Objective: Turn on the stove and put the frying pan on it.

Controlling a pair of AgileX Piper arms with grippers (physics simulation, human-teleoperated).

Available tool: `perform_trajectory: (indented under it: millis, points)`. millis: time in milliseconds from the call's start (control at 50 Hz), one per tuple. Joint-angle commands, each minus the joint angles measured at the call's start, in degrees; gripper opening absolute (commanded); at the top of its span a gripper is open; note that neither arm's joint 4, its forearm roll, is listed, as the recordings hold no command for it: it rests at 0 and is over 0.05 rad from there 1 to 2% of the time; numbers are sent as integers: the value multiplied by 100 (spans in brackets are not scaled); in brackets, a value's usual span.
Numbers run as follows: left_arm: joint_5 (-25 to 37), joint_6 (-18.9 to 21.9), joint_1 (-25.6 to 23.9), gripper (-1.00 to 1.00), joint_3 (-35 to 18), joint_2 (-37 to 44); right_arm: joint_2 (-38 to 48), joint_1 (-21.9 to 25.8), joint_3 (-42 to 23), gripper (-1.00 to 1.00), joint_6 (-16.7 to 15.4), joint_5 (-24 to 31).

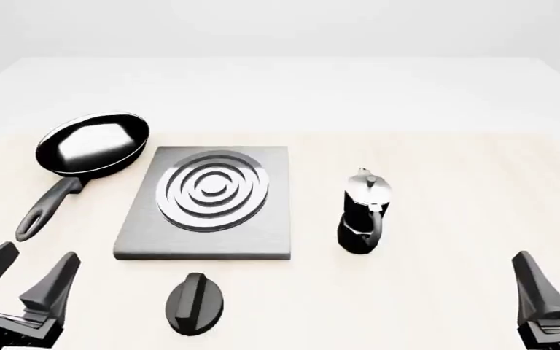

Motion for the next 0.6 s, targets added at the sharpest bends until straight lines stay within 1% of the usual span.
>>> perform_trajectory:
  millis: [20, 40, 60, 80, 140, 200, 220, 240, 260, 300, 320, 340, 360, 400, 440, 500, 520, 560, 580, 600]
  points:
    - [481, -4, -776, 100, -380, 581, -4, 40, 0, 100, -2, 19]
    - [545, -116, -888, 100, -450, 660, -4, 46, 0, 100, 7, 24]
    - [546, -117, -888, 100, -452, 661, -4, 46, 0, 100, 7, 24]
    - [592, -212, -914, 100, -501, 702, -5, 51, 2, 100, 4, 25]
    - [646, -257, -1117, 100, -587, 940, -5, 69, 9, 100, -12, 35]
    - [651, -196, -1222, 100, -636, 1187, -6, 82, 12, 100, -15, 45]
    - [657, -197, -1331, 100, -648, 1313, -6, 87, 12, 100, -8, 49]
    - [654, -197, -1331, 100, -649, 1316, -6, 87, 12, 100, -8, 49]
    - [733, -304, -1412, 100, -704, 1317, -6, 90, 13, 100, -14, 49]
    - [758, -264, -1465, 100, -724, 1385, -6, 85, 12, 100, 5, 57]
    - [747, -373, -1504, 100, -729, 1539, -6, 87, 14, 100, 10, 55]
    - [793, -421, -1585, 100, -747, 1490, -6, 88, 16, 100, 11, 56]
    - [823, -321, -1628, 100, -750, 1488, -6, 97, 19, 100, 25, 61]
    - [819, -359, -1661, 100, -743, 1508, -6, 107, 20, 100, 25, 63]
    - [700, -351, -1727, 100, -672, 1672, -6, 119, 20, 100, 37, 66]
    - [535, -514, -1865, 100, -586, 1911, -6, 132, 20, 100, 42, 65]
    - [463, -444, -1908, 100, -546, 1999, -6, 139, 20, 100, 35, 63]
    - [316, -483, -1972, 100, -475, 2157, -6, 142, 20, 100, 40, 63]
    - [200, -614, -2001, 100, -448, 2326, -6, 142, 19, 100, 41, 59]
    - [-271, -580, -2093, 100, -297, 2802, -6, 144, 18, 100, 72, 61]
